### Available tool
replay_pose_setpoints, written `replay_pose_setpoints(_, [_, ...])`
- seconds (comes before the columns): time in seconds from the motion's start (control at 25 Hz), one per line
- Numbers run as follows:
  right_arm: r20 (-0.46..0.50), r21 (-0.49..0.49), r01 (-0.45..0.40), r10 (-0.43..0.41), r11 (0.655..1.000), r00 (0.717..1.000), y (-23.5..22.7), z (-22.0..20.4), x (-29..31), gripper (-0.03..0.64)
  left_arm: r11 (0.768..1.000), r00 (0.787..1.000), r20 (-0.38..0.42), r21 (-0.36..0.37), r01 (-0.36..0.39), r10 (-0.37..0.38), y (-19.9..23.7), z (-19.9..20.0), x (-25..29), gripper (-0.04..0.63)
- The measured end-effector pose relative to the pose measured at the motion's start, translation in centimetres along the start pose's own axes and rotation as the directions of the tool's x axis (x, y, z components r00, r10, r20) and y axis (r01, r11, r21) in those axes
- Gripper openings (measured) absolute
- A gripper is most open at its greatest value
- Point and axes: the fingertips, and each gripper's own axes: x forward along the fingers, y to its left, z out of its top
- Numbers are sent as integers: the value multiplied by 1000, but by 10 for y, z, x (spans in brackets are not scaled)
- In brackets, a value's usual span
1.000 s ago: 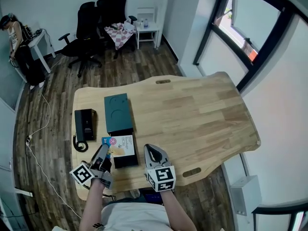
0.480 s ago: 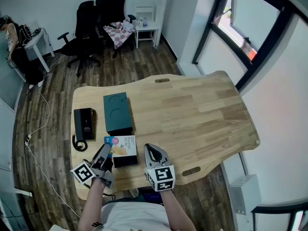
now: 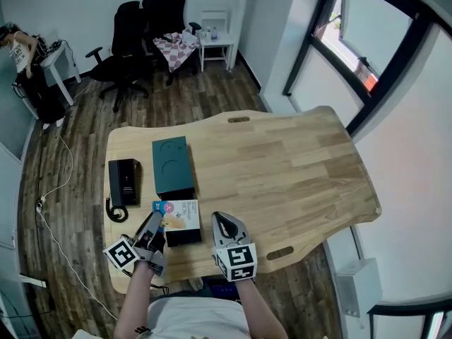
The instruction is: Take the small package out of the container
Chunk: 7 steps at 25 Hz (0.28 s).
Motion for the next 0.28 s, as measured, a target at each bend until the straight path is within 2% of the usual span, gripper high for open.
replay_pose_setpoints(0.28, [-12,-4,7,-7,1000,1000,-6,-6,-2,6,1000,1000,-9,-3,2,-2,2,-7,5,94])
